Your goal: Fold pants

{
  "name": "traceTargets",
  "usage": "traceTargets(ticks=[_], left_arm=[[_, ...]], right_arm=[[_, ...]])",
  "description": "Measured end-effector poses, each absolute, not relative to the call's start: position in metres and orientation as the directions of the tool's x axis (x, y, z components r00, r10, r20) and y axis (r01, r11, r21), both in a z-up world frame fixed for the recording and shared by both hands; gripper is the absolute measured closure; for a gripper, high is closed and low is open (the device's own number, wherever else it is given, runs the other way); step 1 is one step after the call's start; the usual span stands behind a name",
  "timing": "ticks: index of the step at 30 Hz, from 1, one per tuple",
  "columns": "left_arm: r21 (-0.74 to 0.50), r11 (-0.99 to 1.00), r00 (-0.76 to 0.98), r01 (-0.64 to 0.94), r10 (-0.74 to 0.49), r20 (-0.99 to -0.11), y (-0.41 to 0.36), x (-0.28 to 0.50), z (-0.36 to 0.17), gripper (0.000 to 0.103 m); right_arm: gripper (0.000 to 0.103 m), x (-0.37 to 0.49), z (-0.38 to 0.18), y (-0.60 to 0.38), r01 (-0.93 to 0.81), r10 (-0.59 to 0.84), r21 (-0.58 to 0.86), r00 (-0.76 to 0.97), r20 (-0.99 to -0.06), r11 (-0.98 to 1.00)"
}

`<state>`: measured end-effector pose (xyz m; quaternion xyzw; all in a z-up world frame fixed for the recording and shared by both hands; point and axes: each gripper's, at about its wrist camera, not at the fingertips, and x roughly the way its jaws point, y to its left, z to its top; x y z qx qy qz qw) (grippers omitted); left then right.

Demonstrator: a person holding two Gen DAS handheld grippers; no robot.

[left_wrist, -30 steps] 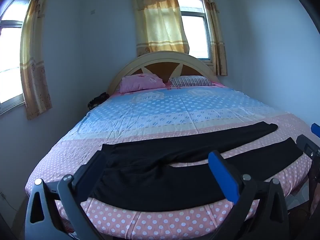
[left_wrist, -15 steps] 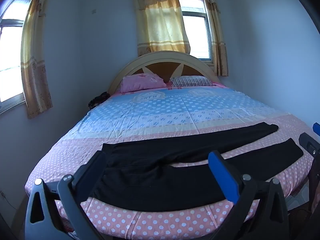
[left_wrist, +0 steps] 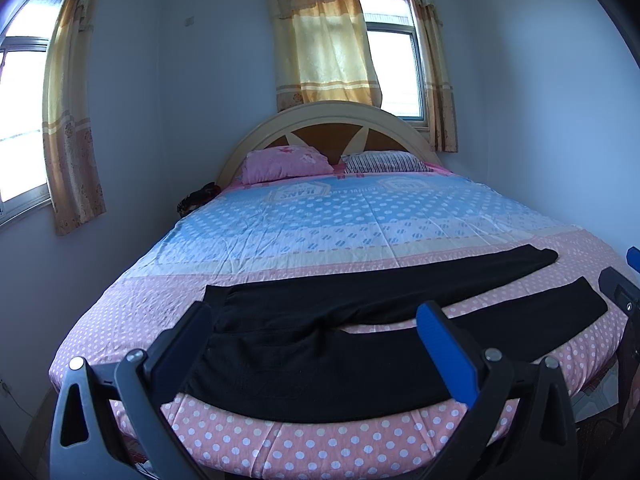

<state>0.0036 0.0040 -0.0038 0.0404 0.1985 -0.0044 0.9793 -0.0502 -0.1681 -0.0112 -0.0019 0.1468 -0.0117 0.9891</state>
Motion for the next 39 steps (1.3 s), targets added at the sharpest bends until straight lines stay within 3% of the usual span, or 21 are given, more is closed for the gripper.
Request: traceTargets(ticks=[39], left_arm=[[0.068,0.998,0.918,0.019,0.010,-0.396,0.0006,0.0045,-0.0066,0.000]], right_arm=[[0.001,-0.0465,-0.0167,-0.1645,0.013,-0.019,-0.021,0.949,-0.315,1.000]])
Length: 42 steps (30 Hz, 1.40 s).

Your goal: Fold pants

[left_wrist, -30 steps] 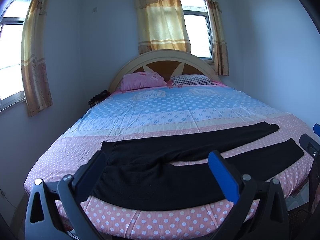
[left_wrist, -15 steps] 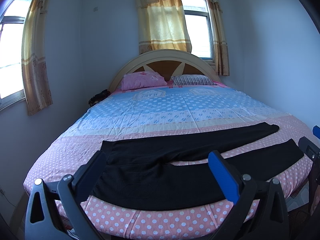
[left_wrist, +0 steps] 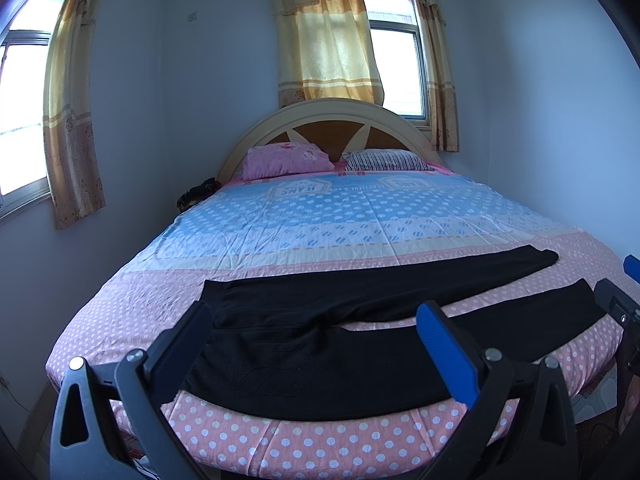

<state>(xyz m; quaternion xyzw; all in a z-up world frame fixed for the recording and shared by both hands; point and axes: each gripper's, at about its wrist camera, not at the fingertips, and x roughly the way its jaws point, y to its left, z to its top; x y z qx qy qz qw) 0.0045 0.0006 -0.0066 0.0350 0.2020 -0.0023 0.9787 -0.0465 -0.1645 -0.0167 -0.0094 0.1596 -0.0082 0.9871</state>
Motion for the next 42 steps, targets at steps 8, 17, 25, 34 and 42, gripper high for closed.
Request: traceTargets(ticks=[8,17,25,34,42], left_arm=[[0.067,0.998,0.918,0.018,0.010,-0.396,0.001,0.005,-0.007,0.000],[0.059,0.998,0.915,0.021,0.005,-0.404,0.001,0.006,-0.009,0.000],[0.053,0.998,0.900,0.025,0.001,-0.436,0.007,0.023,-0.023,0.000],[0.017,0.992,0.834,-0.125,0.115,-0.539,0.084,0.107,-0.054,0.000],[0.103,0.968,0.728,-0.229,0.240,-0.642,0.164,0.191,-0.086,0.000]], right_arm=[[0.001,-0.046,-0.017,-0.164,0.013,-0.019,-0.023,0.948,-0.316,1.000],[0.001,-0.043,-0.021,-0.165,0.006,-0.014,-0.027,0.946,-0.324,1.000],[0.001,-0.025,-0.038,-0.169,-0.090,0.064,-0.051,0.924,-0.378,0.995],[0.001,0.043,-0.071,-0.226,-0.031,0.022,-0.011,0.869,-0.495,0.999],[0.001,0.104,-0.072,-0.286,0.047,-0.040,-0.001,0.845,-0.534,0.999]])
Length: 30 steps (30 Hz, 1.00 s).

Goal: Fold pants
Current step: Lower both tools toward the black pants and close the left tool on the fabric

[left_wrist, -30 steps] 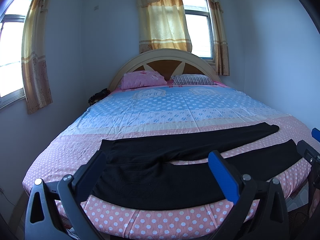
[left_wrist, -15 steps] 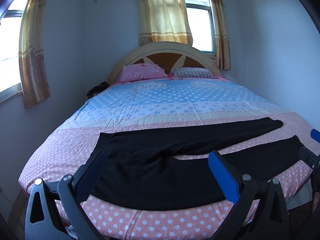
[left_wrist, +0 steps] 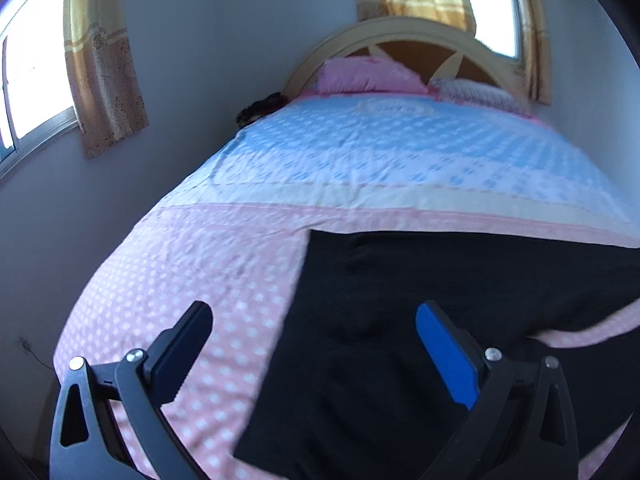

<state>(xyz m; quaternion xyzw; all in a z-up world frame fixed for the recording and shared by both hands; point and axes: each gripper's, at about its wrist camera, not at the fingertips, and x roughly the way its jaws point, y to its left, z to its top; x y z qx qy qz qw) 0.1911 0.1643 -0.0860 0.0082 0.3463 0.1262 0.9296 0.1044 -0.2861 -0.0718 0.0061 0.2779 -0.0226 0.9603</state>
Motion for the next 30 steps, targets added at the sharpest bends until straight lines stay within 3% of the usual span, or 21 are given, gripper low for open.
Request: traceTargets(ticks=[5,15,25,27,30], left_arm=[[0.062,0.966,0.677,-0.252,0.222,-0.702,0.210,0.241,-0.104,0.000],[-0.021,0.988,0.612,-0.156,0.080,-0.787,0.222,0.321,-0.140,0.037],[-0.084,0.991,0.591,-0.104,-0.006,-0.807,0.223,0.345,-0.166,0.047],[-0.106,0.991,0.596,-0.080,-0.038,-0.802,0.223,0.343,-0.165,0.060],[-0.093,0.994,0.600,-0.054,-0.042,-0.799,0.219,0.339,-0.163,0.066]], right_arm=[[0.001,0.146,-0.065,-0.332,0.124,-0.098,0.008,0.822,-0.561,0.992],[0.002,0.204,-0.079,-0.384,0.212,-0.154,0.014,0.754,-0.639,0.977],[0.002,0.221,-0.095,-0.415,0.264,-0.185,0.017,0.720,-0.669,0.964],[0.015,0.224,-0.095,-0.426,0.279,-0.188,0.029,0.715,-0.673,0.960],[0.021,0.232,-0.096,-0.446,0.311,-0.179,0.070,0.701,-0.690,0.948]])
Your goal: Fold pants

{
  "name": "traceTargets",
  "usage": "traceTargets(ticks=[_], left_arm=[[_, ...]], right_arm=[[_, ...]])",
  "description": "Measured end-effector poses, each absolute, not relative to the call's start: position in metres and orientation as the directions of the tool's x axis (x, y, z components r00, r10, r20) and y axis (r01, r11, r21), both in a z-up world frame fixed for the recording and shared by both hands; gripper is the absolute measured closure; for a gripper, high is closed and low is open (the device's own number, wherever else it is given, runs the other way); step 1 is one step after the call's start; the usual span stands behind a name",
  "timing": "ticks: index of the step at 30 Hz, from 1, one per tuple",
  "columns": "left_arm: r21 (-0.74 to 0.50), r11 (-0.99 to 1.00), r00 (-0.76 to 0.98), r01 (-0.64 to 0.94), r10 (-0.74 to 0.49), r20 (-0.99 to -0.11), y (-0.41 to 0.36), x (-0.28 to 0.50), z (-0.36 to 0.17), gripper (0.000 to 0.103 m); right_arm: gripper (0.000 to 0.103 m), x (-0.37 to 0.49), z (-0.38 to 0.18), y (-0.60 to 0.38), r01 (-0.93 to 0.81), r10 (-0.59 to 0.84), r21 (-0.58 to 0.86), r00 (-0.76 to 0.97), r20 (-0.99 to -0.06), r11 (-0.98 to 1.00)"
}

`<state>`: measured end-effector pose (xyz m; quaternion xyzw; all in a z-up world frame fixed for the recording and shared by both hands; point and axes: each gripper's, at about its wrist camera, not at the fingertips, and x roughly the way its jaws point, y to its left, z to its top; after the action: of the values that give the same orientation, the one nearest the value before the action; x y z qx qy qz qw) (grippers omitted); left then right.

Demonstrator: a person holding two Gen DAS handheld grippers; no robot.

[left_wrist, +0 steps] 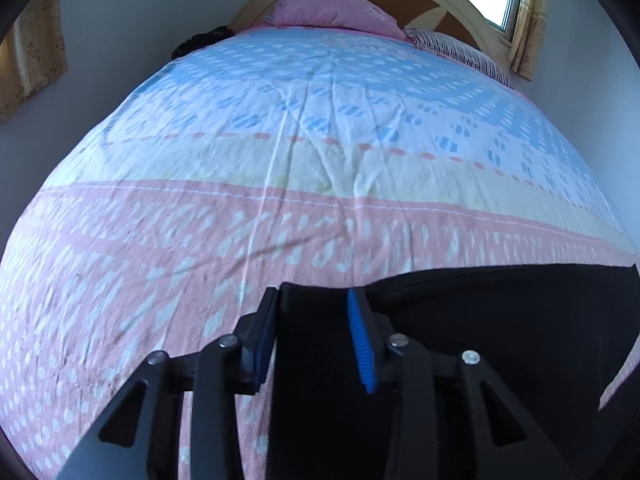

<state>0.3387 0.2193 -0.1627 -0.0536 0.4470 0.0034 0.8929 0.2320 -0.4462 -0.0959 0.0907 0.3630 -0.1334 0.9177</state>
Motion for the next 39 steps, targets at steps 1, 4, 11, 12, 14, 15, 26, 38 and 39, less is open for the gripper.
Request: traceTargets(ticks=[1,4,11,12,14,15,26,38,39], left_arm=[[-0.088,0.995,0.601,-0.054,-0.038,-0.798,0.219,0.338,-0.163,0.066],[-0.095,0.994,0.602,-0.053,-0.044,-0.797,0.218,0.343,-0.163,0.066],[-0.058,0.997,0.595,-0.052,-0.016,-0.804,0.213,0.350,-0.164,0.064],[-0.055,0.997,0.594,-0.053,-0.013,-0.804,0.213,0.350,-0.164,0.064],[-0.045,0.998,0.595,-0.048,-0.008,-0.804,0.212,0.350,-0.164,0.064],[-0.044,0.998,0.596,-0.046,-0.008,-0.803,0.211,0.351,-0.164,0.065],[-0.044,0.998,0.594,-0.047,-0.007,-0.805,0.208,0.355,-0.163,0.066],[-0.093,0.996,0.616,-0.008,-0.068,-0.785,0.210,0.354,-0.161,0.089],[-0.084,0.996,0.622,-0.004,-0.063,-0.781,0.208,0.353,-0.159,0.089]], right_arm=[[0.021,0.234,-0.096,-0.455,0.327,-0.176,0.091,0.700,-0.692,0.940],[0.021,0.242,-0.099,-0.471,0.350,-0.182,0.103,0.691,-0.700,0.931],[0.021,0.269,-0.103,-0.518,0.405,-0.173,0.155,0.663,-0.728,0.901],[0.021,0.273,-0.104,-0.524,0.405,-0.167,0.161,0.663,-0.730,0.900],[0.021,0.284,-0.105,-0.535,0.410,-0.175,0.149,0.651,-0.738,0.900],[0.021,0.290,-0.106,-0.540,0.409,-0.178,0.140,0.646,-0.742,0.902],[0.021,0.354,-0.137,-0.552,0.355,-0.088,0.155,0.581,-0.809,0.922],[0.091,0.371,-0.156,-0.536,0.270,-0.019,0.155,0.546,-0.837,0.950],[0.091,0.366,-0.152,-0.533,0.264,-0.028,0.147,0.561,-0.828,0.953]])
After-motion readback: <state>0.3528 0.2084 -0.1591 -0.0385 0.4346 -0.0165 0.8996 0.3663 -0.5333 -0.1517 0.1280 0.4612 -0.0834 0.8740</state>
